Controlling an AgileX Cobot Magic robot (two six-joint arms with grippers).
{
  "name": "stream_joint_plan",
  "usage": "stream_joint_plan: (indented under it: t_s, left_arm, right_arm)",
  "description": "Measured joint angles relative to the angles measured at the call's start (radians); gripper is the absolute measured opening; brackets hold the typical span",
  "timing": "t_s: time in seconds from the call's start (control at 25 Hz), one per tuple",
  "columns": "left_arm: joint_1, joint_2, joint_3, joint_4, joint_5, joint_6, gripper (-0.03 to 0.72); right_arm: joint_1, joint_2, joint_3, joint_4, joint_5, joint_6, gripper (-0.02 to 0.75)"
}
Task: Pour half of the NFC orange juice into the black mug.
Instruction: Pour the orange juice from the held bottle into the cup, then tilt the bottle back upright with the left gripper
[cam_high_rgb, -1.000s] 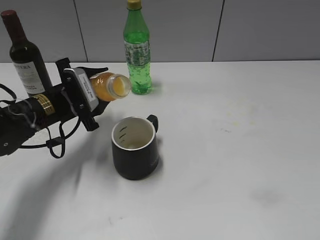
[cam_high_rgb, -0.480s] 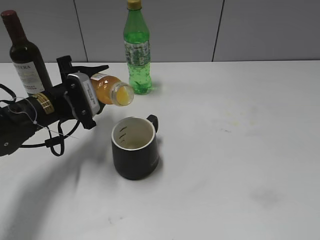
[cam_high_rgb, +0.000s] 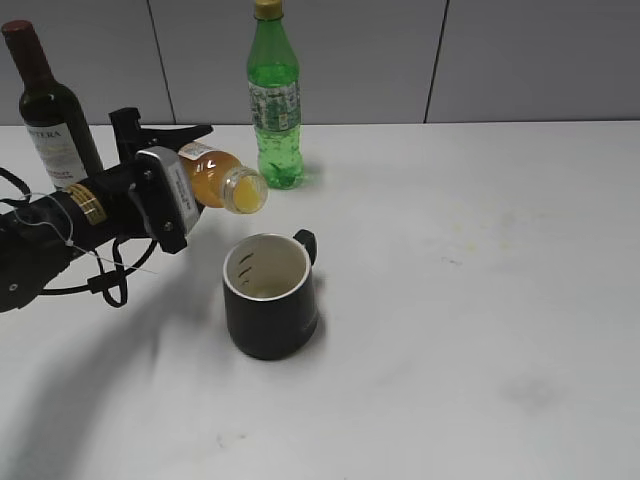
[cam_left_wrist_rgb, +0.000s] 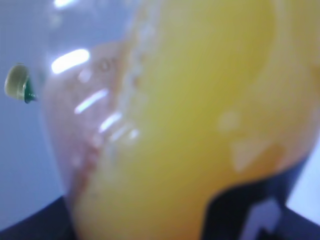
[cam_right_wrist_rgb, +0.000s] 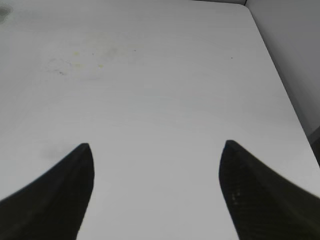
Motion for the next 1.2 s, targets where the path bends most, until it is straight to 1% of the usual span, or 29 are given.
stream_joint_plan:
  t_s: [0.4, 0.64, 0.8, 1.2]
  left_arm:
    - [0.0, 0.0, 0.0, -0.001, -0.004, 0.121, 0.473]
    - [0.0, 0.0, 0.0, -0.001, -0.013, 0.139, 0.473]
    - [0.0, 0.0, 0.0, -0.001, -0.019, 0.18, 0.473]
    - [0.0, 0.0, 0.0, -0.001, -0.019, 0.187, 0.473]
  right_arm:
    - [0.0, 0.0, 0.0, 0.001, 0.0, 0.0, 0.592]
    - [0.0, 0.0, 0.0, 0.001, 0.0, 0.0, 0.592]
    - [0.0, 0.0, 0.0, 0.001, 0.0, 0.0, 0.592]
    - [0.0, 0.0, 0.0, 0.001, 0.0, 0.0, 0.592]
